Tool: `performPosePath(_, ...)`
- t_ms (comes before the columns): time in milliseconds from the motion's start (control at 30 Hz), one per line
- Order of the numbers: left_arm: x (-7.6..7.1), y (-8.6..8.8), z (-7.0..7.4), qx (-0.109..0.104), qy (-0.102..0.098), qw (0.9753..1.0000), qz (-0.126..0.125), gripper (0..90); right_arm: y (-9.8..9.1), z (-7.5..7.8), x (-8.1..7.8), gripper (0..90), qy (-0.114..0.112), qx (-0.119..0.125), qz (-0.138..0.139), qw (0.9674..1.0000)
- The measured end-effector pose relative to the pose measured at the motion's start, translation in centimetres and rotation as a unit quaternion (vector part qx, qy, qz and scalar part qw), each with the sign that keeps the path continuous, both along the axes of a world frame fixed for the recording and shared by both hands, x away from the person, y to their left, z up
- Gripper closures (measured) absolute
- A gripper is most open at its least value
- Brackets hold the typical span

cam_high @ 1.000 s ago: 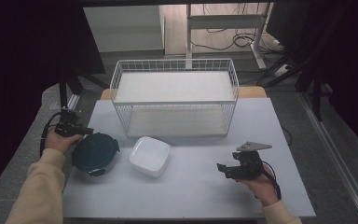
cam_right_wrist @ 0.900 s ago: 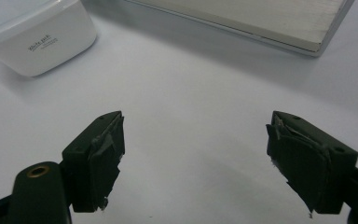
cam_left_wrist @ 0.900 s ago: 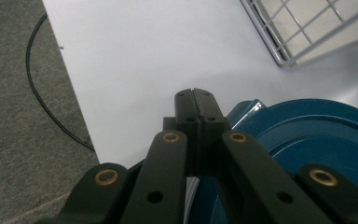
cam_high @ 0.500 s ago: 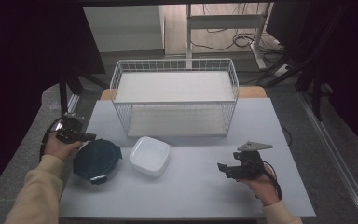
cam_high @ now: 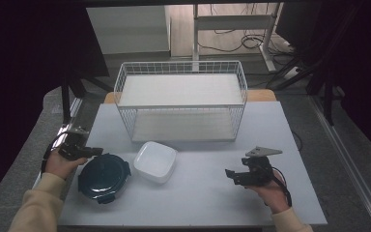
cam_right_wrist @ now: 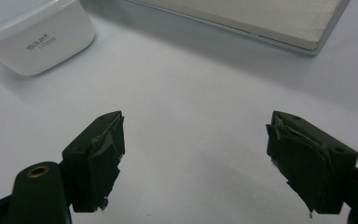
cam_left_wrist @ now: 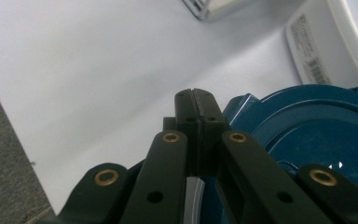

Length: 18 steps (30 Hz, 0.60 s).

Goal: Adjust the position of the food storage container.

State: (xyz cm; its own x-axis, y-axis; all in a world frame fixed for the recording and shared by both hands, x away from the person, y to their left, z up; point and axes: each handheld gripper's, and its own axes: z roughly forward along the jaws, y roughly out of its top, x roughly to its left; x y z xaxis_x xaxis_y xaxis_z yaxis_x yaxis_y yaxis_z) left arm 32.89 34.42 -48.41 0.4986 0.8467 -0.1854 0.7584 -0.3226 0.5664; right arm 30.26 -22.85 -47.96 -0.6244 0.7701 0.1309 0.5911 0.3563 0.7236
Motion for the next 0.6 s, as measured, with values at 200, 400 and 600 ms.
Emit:
performPosePath(200, -1.2, -1.1, -0.5, 0.003, 0.007, 0.9997, -0.024, 90.0, 0.3, 0.2, 0.2, 19.1, -0.002, 0.001, 0.004, 1.0000)
performPosePath(400, -2.2, -2.4, -0.7, -0.003, 0.008, 0.9993, -0.037, 90.0, 0.6, 0.3, 0.4, 19.1, -0.002, 0.002, 0.008, 1.0000)
performPosePath(600, -2.3, -3.4, -0.6, -0.003, 0.013, 0.9988, -0.046, 90.0, 0.8, 0.2, 0.5, 19.1, -0.001, 0.002, 0.010, 0.9999)
